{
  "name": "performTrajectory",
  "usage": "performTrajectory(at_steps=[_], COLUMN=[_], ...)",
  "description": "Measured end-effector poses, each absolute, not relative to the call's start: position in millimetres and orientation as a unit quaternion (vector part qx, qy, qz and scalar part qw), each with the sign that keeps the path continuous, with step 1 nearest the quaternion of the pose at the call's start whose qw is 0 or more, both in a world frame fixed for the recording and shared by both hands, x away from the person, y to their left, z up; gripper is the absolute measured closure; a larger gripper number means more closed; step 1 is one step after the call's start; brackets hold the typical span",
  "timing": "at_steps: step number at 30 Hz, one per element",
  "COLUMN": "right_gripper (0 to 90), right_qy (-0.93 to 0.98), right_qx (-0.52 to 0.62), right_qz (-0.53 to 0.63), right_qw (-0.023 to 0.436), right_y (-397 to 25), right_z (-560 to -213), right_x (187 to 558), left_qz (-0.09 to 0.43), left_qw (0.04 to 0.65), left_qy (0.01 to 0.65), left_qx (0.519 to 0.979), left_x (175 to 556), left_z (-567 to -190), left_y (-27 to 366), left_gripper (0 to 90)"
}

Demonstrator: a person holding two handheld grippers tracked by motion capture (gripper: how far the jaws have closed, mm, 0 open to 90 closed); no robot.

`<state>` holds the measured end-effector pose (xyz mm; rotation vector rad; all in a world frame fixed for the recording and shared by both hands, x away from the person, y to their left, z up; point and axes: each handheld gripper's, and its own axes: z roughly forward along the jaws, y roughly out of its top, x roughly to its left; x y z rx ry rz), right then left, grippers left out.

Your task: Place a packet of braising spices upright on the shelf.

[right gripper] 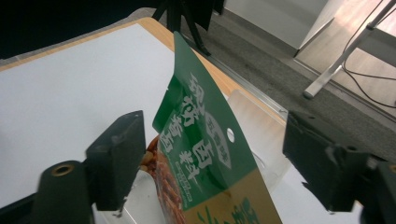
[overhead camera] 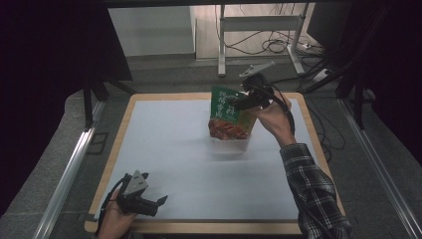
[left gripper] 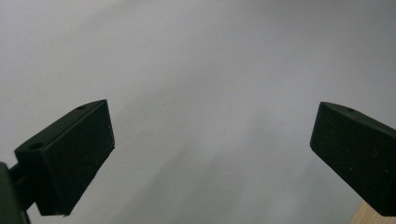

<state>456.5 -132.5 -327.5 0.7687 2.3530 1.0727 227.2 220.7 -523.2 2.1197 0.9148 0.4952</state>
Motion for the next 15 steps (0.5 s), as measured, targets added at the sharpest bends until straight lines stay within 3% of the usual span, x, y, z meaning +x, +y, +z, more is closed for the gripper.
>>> performTrajectory(at_steps=[6,15], right_gripper=[10.2,2.6], right_qy=[0.847,0.841], right_qx=[0.289,0.29], right_qz=[0.391,0.4], right_qw=[0.214,0.219], right_y=[-140,-149], right_z=[-326,-327], right_x=[455,449], left_qz=[0.195,0.193], left_qw=[0.378,0.379], left_qy=[0.357,0.356], left_qx=[0.832,0.832], left_x=[227,227], left_z=[-523,-523], left_y=[221,221], left_gripper=[0.0,0.0])
